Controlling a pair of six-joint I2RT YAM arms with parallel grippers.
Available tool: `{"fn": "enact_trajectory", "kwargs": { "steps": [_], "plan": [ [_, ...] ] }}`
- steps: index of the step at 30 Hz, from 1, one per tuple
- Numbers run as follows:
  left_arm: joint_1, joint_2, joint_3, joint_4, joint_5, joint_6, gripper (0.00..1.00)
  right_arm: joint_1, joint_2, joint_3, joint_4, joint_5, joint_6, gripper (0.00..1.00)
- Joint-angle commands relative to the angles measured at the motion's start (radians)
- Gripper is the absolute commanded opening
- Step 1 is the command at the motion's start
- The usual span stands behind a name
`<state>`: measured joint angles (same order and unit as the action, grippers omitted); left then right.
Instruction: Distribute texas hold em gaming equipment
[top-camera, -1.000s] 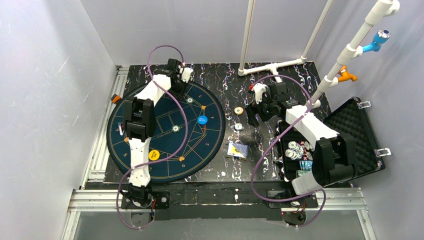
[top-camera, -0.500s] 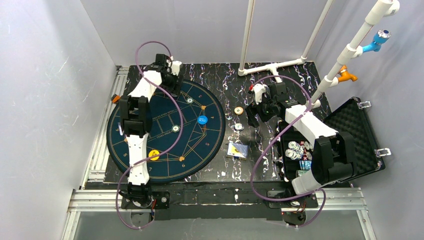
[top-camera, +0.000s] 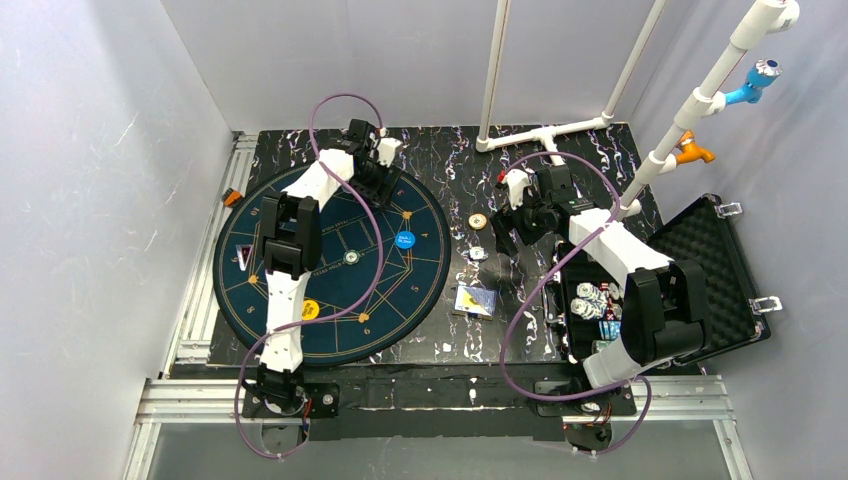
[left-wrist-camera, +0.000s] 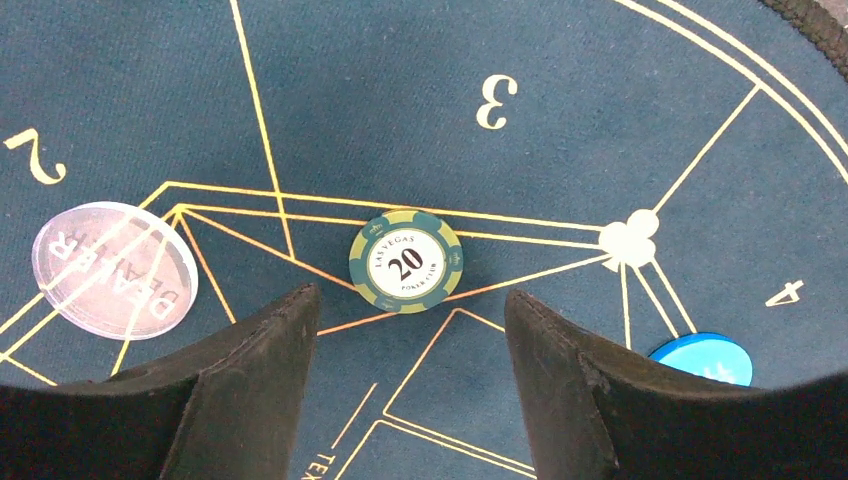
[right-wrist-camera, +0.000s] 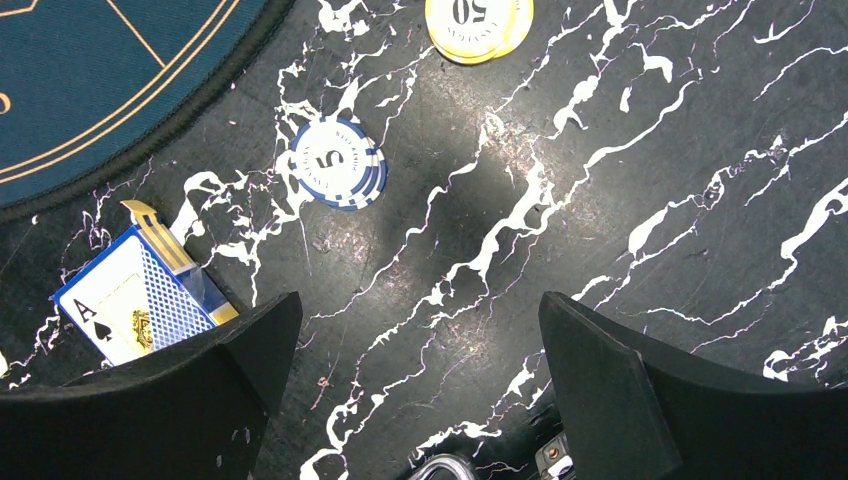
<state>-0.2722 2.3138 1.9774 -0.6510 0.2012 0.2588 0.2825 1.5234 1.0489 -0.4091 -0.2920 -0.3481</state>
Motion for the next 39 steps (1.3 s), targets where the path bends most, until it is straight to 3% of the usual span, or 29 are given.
{"fn": "enact_trajectory", "kwargs": {
  "steps": [1, 19, 30, 39],
  "plan": [
    [-0.008, -0.001, 0.000, -0.004, -0.025, 0.008, 0.66, -0.003, 0.000, 0.007, 0.015, -0.019, -0.015, 0.98],
    [-0.053, 0.063, 0.001, 0.028, -0.057, 0.008, 0.59, -0.003, 0.005, 0.008, 0.010, -0.021, -0.017, 0.98],
    [-0.051, 0.069, 0.007, 0.005, -0.059, 0.021, 0.34, -0.003, 0.001, 0.008, 0.010, -0.015, -0.020, 0.98],
    [0.004, 0.023, 0.109, 0.005, -0.064, -0.013, 0.30, -0.003, 0.003, 0.008, 0.010, -0.015, -0.022, 0.98]
  ]
}}
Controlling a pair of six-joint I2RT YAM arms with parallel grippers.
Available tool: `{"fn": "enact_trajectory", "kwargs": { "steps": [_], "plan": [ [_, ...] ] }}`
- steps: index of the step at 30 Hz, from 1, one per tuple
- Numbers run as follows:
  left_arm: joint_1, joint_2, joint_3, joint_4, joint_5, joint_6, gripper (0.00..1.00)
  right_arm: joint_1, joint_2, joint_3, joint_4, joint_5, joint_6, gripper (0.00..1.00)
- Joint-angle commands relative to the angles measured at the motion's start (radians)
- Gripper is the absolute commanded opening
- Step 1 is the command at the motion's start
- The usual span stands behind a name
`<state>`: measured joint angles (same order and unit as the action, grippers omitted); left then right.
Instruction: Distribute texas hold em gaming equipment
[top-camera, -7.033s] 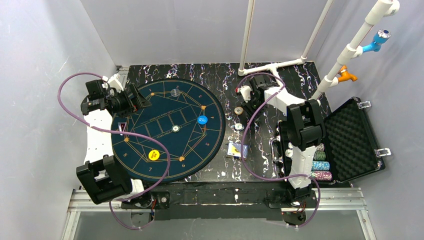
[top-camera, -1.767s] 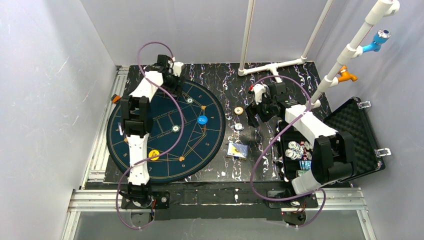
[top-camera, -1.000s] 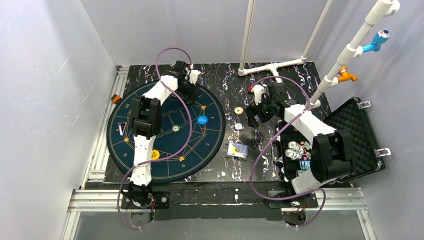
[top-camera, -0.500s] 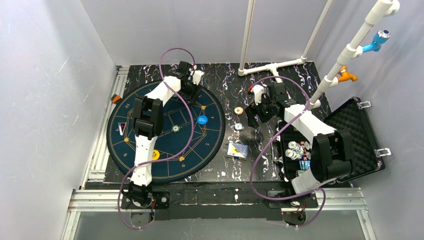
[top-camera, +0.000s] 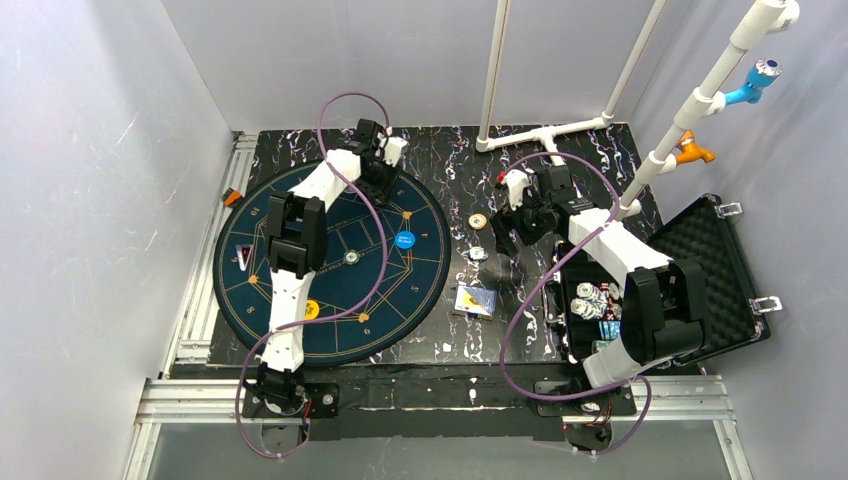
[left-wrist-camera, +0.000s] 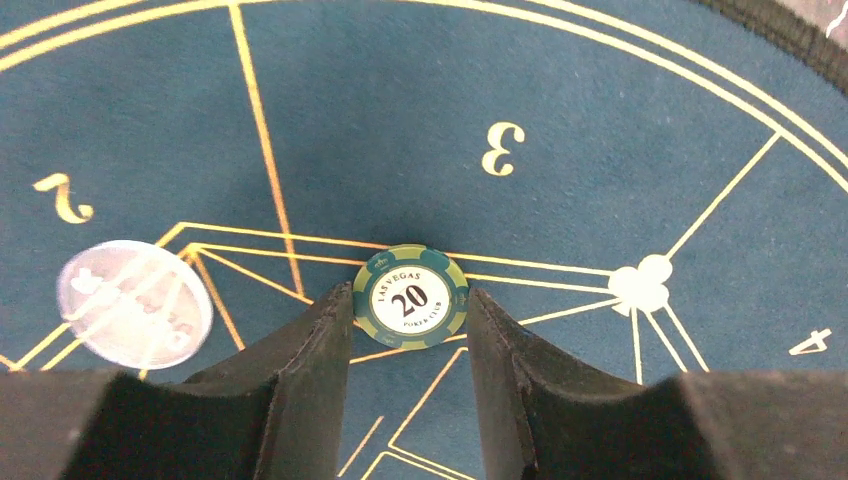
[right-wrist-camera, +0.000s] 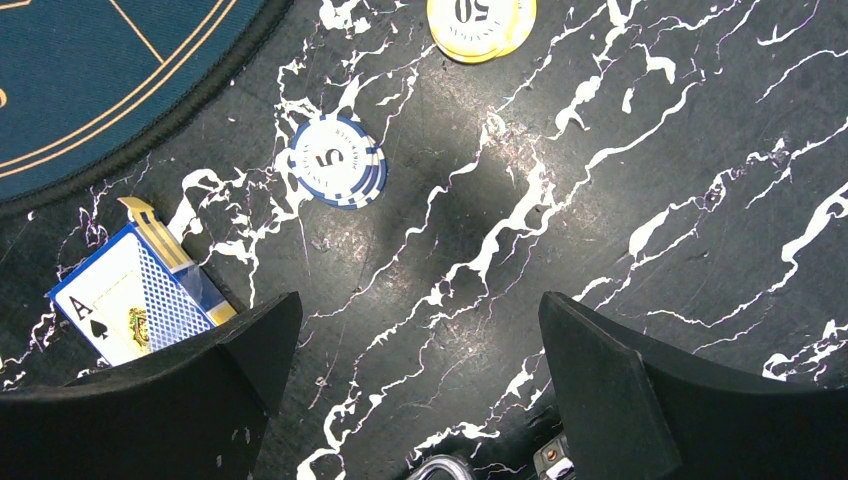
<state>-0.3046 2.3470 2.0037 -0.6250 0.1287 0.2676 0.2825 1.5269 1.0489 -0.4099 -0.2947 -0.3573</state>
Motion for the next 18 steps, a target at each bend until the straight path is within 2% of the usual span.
{"fn": "enact_trajectory", "kwargs": {
  "steps": [1, 8, 18],
  "plan": [
    [0.046, -0.011, 0.111, -0.021, 0.007, -0.027, 0.30, -0.003, 0.000, 0.008, 0.011, -0.011, -0.012, 0.98],
    [0.132, 0.040, 0.269, -0.019, -0.021, -0.067, 0.30, -0.004, 0.006, 0.010, 0.010, -0.013, -0.011, 0.98],
    [0.203, 0.119, 0.336, -0.006, -0.050, -0.082, 0.30, -0.004, 0.009, 0.010, 0.010, -0.010, -0.011, 0.98]
  ]
}}
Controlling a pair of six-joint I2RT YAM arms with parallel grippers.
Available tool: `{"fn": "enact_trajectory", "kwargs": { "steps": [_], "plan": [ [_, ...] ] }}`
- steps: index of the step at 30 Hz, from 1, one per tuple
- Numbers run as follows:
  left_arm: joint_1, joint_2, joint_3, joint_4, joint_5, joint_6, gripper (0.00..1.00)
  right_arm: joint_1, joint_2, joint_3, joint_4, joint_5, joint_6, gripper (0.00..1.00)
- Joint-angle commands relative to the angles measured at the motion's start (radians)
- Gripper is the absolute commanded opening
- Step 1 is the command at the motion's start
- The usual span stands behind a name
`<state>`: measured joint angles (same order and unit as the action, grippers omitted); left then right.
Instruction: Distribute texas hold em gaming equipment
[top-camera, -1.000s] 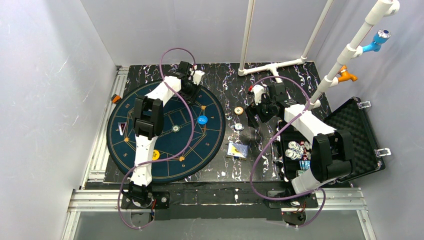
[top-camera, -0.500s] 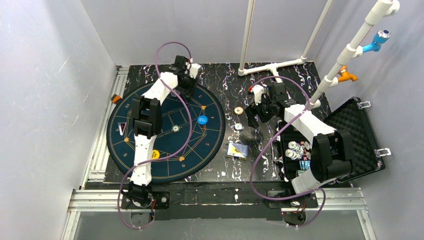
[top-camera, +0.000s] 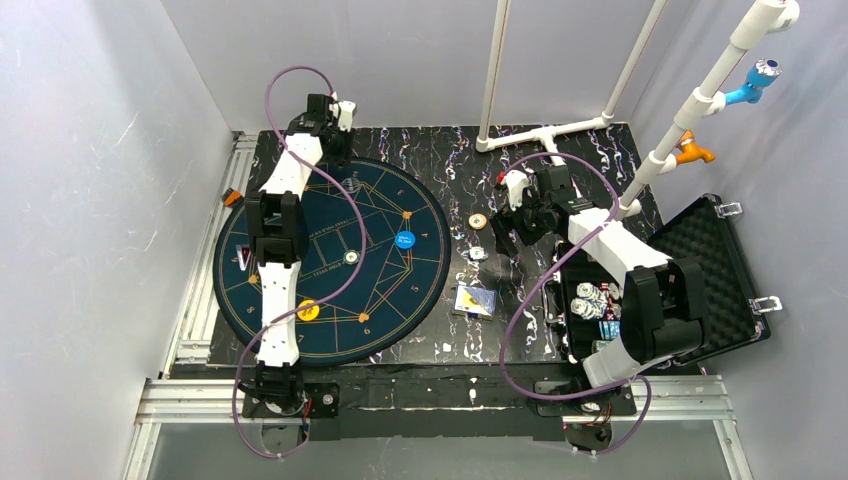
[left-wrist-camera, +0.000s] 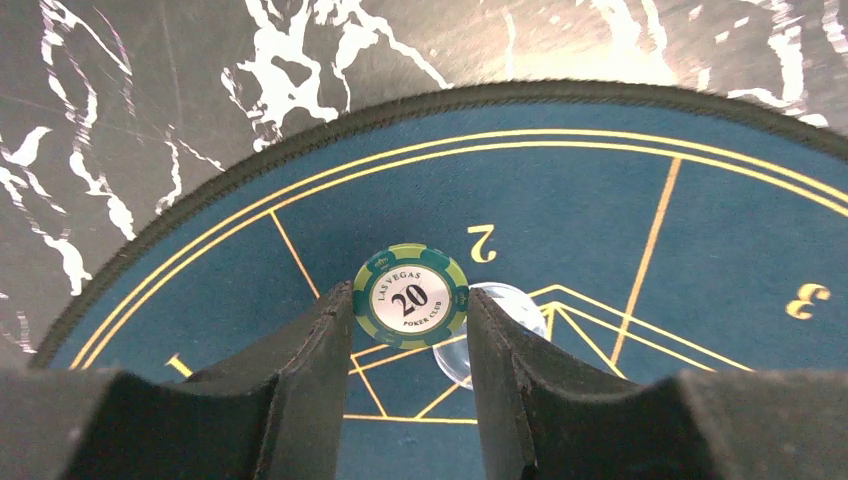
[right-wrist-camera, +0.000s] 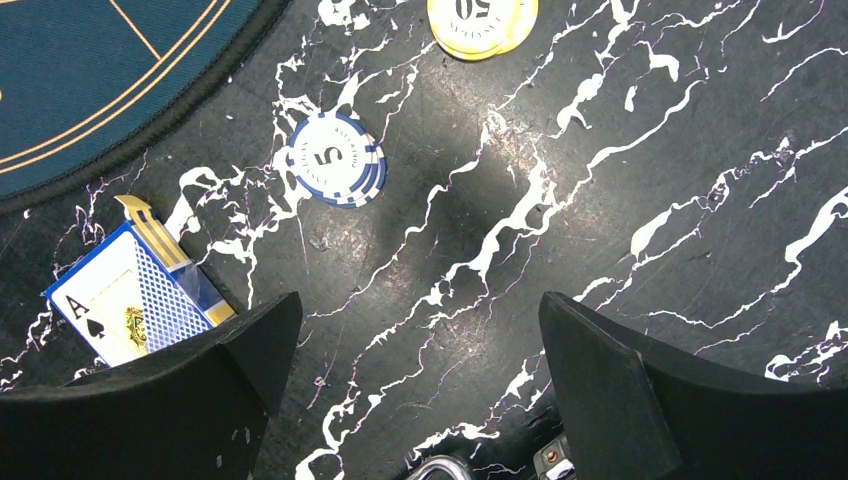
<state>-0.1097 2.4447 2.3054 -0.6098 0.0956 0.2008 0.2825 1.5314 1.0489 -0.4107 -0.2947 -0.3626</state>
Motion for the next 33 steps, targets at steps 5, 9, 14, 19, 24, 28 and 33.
{"fn": "enact_trajectory", "kwargs": {
  "steps": [5, 9, 14, 19, 24, 28, 33],
  "plan": [
    [0.029, 0.051, 0.043, -0.015, -0.026, -0.015, 0.30, -0.004, 0.008, 0.010, 0.010, -0.009, -0.006, 0.98],
    [0.034, 0.065, 0.043, -0.012, -0.028, -0.006, 0.32, -0.004, 0.011, 0.011, 0.009, -0.011, -0.008, 0.98],
    [0.037, 0.073, 0.044, -0.009, -0.041, 0.005, 0.40, -0.006, 0.013, 0.013, 0.008, -0.012, -0.007, 0.98],
    [0.041, 0.054, 0.055, -0.011, -0.057, 0.008, 0.74, -0.004, 0.013, 0.013, 0.006, -0.011, -0.007, 0.98],
    [0.045, -0.066, 0.002, -0.031, -0.030, 0.007, 0.82, -0.004, 0.013, 0.014, 0.004, -0.014, -0.008, 0.99],
    [0.046, -0.273, -0.198, -0.027, 0.048, 0.043, 0.80, -0.004, 0.007, 0.013, 0.004, -0.015, -0.009, 1.00],
    [0.047, -0.535, -0.510, -0.067, 0.182, 0.117, 0.81, -0.003, 0.012, 0.018, 0.000, -0.028, -0.010, 1.00]
  ]
}}
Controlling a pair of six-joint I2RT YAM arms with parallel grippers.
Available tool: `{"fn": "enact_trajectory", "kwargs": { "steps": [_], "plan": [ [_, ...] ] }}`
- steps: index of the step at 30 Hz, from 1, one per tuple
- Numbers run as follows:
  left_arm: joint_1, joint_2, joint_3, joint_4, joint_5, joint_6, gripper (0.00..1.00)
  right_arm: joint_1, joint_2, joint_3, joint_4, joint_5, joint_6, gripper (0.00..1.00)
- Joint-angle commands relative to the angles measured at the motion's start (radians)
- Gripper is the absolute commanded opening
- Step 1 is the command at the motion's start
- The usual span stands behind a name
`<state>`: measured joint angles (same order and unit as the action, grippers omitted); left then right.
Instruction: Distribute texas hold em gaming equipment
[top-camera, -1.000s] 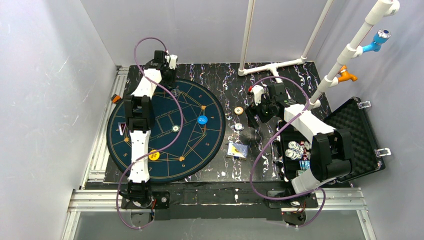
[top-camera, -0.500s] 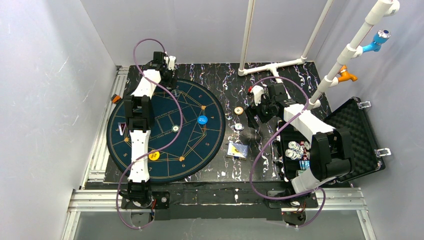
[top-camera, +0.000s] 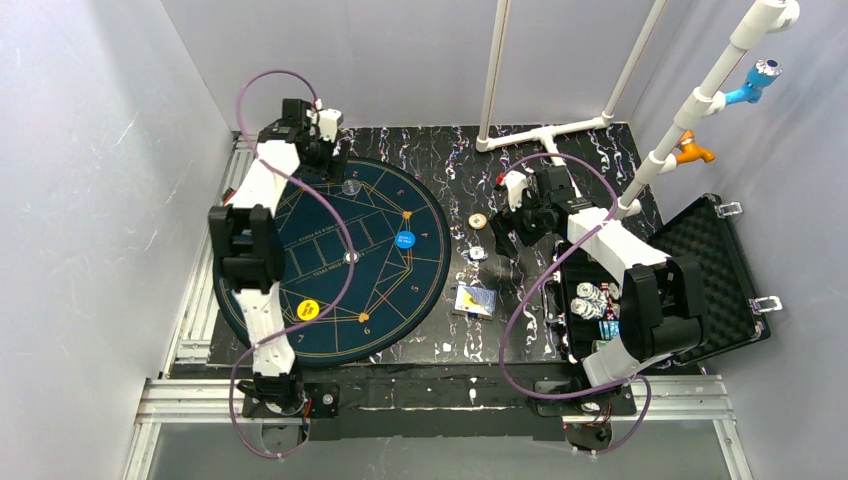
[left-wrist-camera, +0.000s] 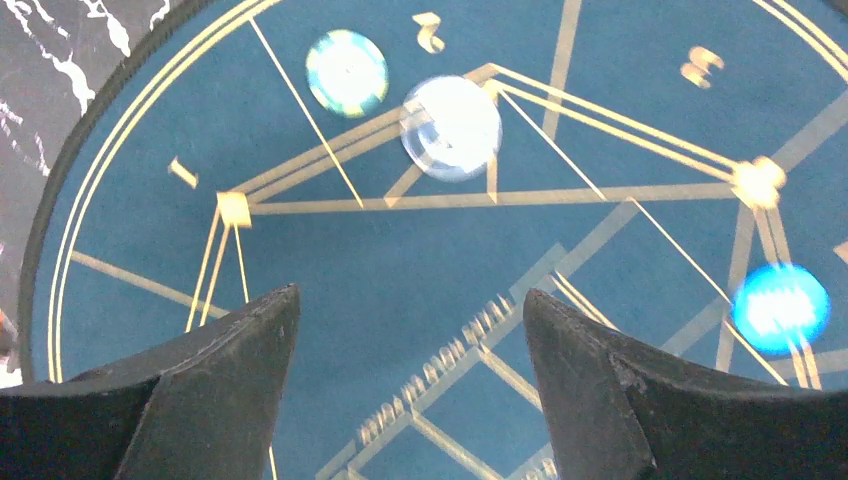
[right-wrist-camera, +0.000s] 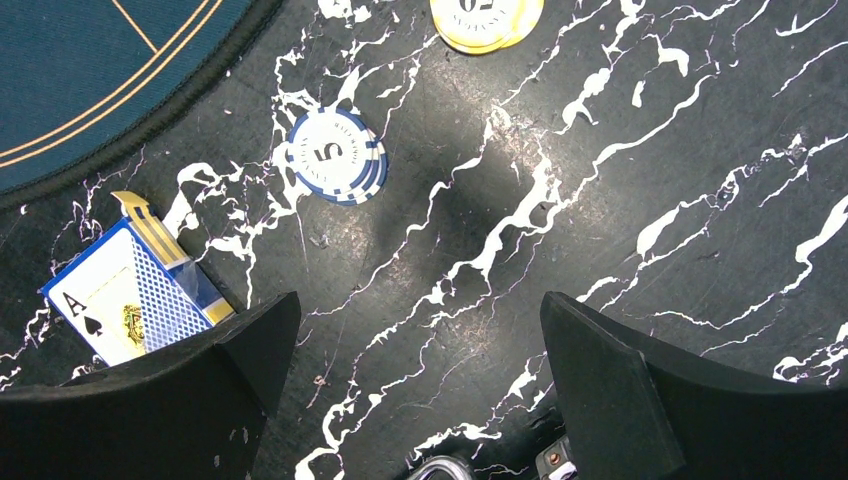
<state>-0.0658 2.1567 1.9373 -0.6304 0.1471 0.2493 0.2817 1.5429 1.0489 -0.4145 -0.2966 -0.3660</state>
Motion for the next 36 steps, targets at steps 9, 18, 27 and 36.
{"fn": "enact_trajectory", "kwargs": {
  "steps": [9, 18, 27, 36],
  "plan": [
    [-0.045, -0.443, -0.557, -0.060, 0.235, 0.152, 0.72, -0.003, 0.003, 0.022, -0.006, -0.036, -0.013, 1.00],
    [-0.158, -0.445, -0.699, 0.039, 0.098, 0.161, 0.69, -0.003, -0.005, 0.019, -0.010, -0.036, -0.017, 1.00],
    [-0.196, -0.397, -0.722, 0.064, 0.036, 0.174, 0.64, -0.003, -0.018, 0.014, -0.009, -0.027, -0.019, 1.00],
    [-0.210, -0.393, -0.773, 0.070, 0.035, 0.180, 0.64, -0.003, -0.017, 0.016, -0.009, -0.026, -0.019, 1.00]
  ]
}}
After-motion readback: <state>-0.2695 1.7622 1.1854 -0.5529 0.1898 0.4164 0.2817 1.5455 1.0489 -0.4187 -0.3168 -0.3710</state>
